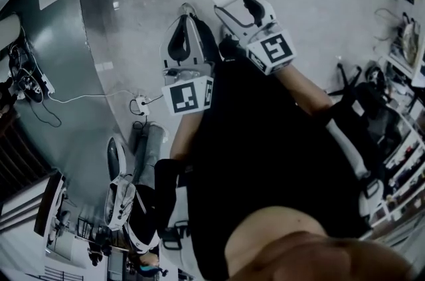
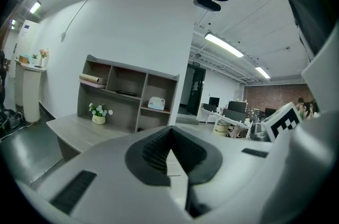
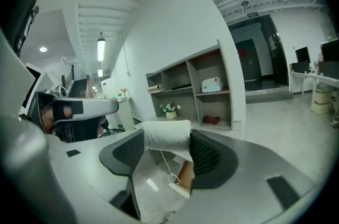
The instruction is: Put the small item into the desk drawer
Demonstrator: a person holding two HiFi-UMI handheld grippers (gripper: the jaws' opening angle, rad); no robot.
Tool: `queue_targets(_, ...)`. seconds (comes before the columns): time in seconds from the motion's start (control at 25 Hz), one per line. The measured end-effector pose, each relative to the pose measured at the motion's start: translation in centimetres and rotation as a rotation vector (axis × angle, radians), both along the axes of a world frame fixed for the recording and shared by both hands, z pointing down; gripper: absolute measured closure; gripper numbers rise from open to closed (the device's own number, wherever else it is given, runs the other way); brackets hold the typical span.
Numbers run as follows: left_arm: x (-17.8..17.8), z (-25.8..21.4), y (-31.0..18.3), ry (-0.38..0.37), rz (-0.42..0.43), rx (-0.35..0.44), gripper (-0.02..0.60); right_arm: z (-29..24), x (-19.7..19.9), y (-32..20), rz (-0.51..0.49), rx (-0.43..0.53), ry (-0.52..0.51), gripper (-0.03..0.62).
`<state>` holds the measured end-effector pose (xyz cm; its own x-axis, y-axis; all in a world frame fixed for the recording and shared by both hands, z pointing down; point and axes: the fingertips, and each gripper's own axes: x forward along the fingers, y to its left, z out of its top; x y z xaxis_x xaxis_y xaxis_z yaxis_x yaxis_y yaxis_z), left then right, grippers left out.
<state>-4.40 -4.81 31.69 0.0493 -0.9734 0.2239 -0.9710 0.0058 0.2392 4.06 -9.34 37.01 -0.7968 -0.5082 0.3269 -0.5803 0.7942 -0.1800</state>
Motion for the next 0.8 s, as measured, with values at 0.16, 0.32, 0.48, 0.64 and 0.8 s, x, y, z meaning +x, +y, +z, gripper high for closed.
queue_targets(0.16, -1.2, 1.1, -1.3, 0.011, 0.019, -0.015, 0.589, 1.8, -1.7, -1.1, 0.011, -0.03, 0.02, 0.339)
queue_targets(0.32, -2.1, 2.2, -2.2, 0.03, 0.029, -0.037, 0.589, 3.9, -2.7, -2.3, 0.023, -0.036, 0.05, 0.338)
queue_targets(0.48, -3.1, 3.3, -3.0, 0.04, 0.029, -0.053, 0.589, 6.6, -3.5, -3.2, 0.047, -0.07, 0.079, 0.338)
queue_targets(0.64, -4.6, 4.2, -3.6, 0.043, 0.023, -0.067, 0.589, 10.1, -4.4, -3.8, 0.077, -0.124, 0.123, 0.338)
queue_targets(0.8, -5.8, 5.0, -4.2, 0.049, 0.021, -0.077, 0.589, 12.7, -5.3, -4.6, 0.082, -0.148, 0.153, 0.338)
